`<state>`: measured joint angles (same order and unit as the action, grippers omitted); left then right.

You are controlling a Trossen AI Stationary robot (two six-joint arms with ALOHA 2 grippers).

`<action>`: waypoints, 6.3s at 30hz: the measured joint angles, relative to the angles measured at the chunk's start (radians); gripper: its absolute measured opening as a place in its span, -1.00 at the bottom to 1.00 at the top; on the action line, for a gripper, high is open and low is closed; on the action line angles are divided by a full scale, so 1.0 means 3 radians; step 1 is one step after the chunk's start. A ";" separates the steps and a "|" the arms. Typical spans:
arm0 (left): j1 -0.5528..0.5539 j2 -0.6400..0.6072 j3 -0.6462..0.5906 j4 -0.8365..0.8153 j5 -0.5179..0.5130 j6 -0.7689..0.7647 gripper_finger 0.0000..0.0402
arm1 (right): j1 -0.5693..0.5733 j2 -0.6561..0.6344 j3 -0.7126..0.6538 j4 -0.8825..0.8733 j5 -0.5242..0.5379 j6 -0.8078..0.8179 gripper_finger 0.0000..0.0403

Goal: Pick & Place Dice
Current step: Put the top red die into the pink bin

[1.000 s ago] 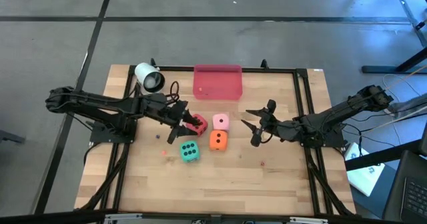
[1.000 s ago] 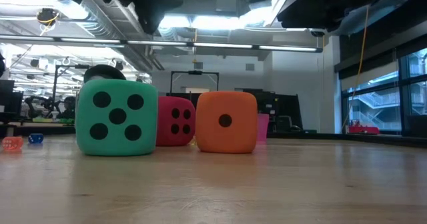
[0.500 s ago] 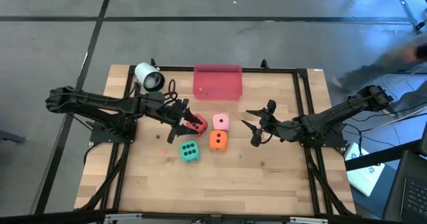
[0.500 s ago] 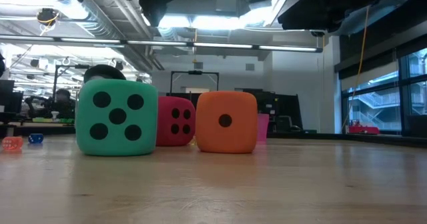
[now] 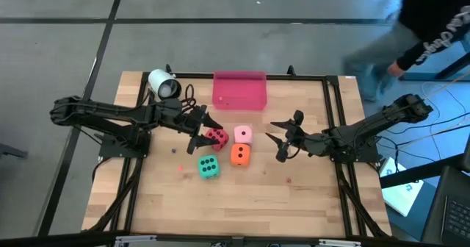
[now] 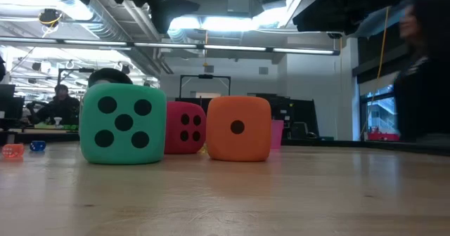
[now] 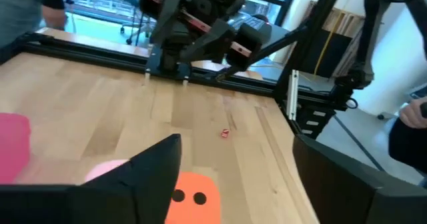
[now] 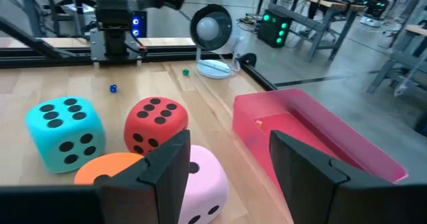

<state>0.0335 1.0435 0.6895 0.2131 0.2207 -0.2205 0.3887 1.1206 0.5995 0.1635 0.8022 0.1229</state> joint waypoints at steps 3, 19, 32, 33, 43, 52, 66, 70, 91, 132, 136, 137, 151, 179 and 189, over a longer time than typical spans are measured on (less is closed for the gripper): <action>0.0028 0.0000 0.0000 0.0000 -0.0001 -0.0001 0.67 | 0.0001 0.0000 0.0000 0.0000 -0.0062 0.0001 0.02; 0.0031 0.0000 0.0000 -0.0048 -0.0326 0.0327 0.98 | 0.0000 0.0000 0.0000 -0.0001 -0.0061 0.0080 0.02; 0.0025 0.0000 0.0001 -0.0022 -0.0500 0.0303 0.98 | 0.0001 0.0000 0.0000 -0.0025 -0.0061 0.0065 0.02; 0.0024 0.0000 0.0001 -0.0011 -0.0500 0.0253 0.98 | 0.0001 0.0000 0.0000 -0.0028 -0.0060 0.0064 0.02; 0.0020 0.0056 0.0194 -0.0568 -0.0719 0.0275 0.98 | 0.0001 0.0000 0.0000 -0.0066 -0.0062 0.0079 0.02; -0.0050 0.0714 0.1169 -0.2313 -0.1441 0.0777 0.98 | -0.0001 0.0000 0.0000 -0.0203 -0.0121 0.0127 0.02; -0.0037 0.1728 0.1983 -0.3593 -0.1346 0.1029 0.98 | 0.0000 0.0000 0.0000 -0.0267 -0.0167 0.0175 0.02; -0.0037 0.1923 0.2181 -0.3895 -0.1317 0.1199 0.98 | 0.0001 0.0000 0.0000 -0.0286 -0.0297 0.0176 0.02; -0.0049 0.2347 0.2532 -0.4204 -0.1572 0.1957 0.98 | 0.0025 0.0000 0.0000 -0.0310 0.0342 0.0510 0.02; -0.0078 0.2503 0.2452 -0.4077 -0.1074 0.2504 0.97 | 0.0026 0.0000 0.0000 -0.0326 0.0152 0.0524 0.02; -0.0077 0.2513 0.2453 -0.4073 -0.1077 0.2506 0.98 | 0.0026 0.0000 0.0000 -0.0326 0.0152 0.0524 0.02; -0.0076 0.2513 0.2453 -0.4073 -0.1074 0.2503 0.98 | 0.0026 0.0000 0.0000 -0.0326 0.0152 0.0524 0.02; 0.0053 0.2518 0.2452 -0.4152 -0.1235 0.2495 0.97 | 0.0025 0.0000 0.0000 -0.0331 0.0013 0.0524 0.02; 0.0040 0.2525 0.2677 -0.4255 -0.0823 0.2433 0.97 | 0.0026 0.0000 0.0000 -0.0329 -0.0025 0.0502 0.02; 0.0072 0.2677 0.2694 -0.4194 -0.0799 0.2253 0.97 | 0.0026 0.0000 0.0000 -0.0350 -0.0035 0.0503 0.02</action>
<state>0.0551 1.8466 1.4979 -1.0450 -0.0189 0.4553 0.3965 1.1206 0.5995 0.0586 0.7918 0.2737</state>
